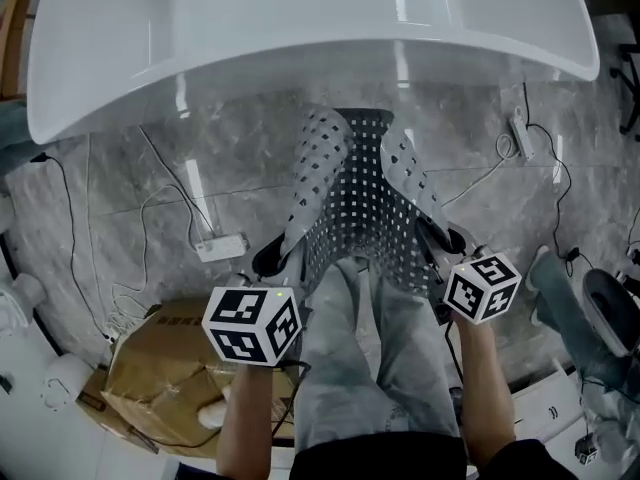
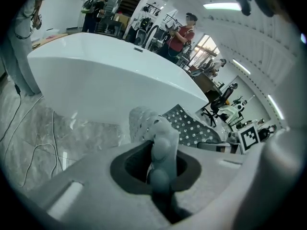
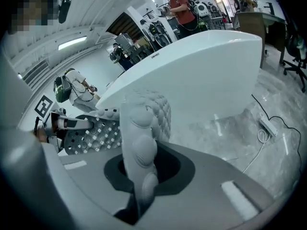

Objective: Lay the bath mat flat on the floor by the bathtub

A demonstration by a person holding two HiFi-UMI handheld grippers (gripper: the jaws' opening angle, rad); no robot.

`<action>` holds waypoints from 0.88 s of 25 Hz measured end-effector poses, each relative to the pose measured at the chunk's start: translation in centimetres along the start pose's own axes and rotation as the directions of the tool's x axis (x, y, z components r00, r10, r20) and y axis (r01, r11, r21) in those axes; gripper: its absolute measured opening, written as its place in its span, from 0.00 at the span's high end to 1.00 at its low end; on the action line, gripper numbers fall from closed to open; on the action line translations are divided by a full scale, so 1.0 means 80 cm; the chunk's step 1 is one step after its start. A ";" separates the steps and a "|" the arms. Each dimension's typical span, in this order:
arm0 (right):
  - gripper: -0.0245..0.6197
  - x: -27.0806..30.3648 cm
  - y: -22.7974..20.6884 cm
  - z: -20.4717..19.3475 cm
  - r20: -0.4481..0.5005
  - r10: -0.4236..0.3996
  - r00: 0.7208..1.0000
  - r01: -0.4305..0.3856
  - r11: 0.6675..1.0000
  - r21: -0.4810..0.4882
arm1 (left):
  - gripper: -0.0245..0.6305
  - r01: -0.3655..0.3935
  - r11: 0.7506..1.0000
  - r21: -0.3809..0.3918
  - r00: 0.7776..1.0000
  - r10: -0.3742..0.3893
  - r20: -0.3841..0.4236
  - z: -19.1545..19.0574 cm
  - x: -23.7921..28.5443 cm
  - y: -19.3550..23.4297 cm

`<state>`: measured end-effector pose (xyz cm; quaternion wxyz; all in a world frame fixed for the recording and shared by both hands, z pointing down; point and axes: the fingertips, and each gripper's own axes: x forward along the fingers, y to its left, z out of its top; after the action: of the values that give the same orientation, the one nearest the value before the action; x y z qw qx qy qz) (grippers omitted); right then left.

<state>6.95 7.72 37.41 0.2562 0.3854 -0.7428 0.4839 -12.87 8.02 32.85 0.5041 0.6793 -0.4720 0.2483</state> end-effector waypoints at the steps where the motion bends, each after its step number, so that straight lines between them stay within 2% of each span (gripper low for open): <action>1: 0.92 0.009 -0.006 -0.002 -0.006 0.005 1.000 -0.005 1.000 0.006 | 0.93 -0.006 1.000 0.003 1.000 0.006 -0.007 -0.002 0.010 0.006; 9: 0.92 0.081 -0.037 -0.026 -0.054 0.030 0.998 -0.030 1.000 0.007 | 0.93 -0.035 0.999 0.032 0.997 0.037 -0.069 -0.036 0.084 0.059; 16: 0.92 0.135 -0.078 -0.056 -0.113 0.021 0.993 -0.019 1.000 0.017 | 0.93 -0.074 0.996 -0.043 0.993 0.070 -0.095 -0.064 0.141 0.110; 22: 0.92 0.178 -0.109 -0.070 -0.157 0.004 0.988 -0.002 1.000 0.013 | 0.93 -0.104 0.994 -0.036 0.986 0.098 -0.135 -0.079 0.178 0.138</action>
<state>5.97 6.19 54.94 0.3106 0.3468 -0.7177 0.5179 -15.66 7.77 51.73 0.5355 0.6255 -0.4765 0.3080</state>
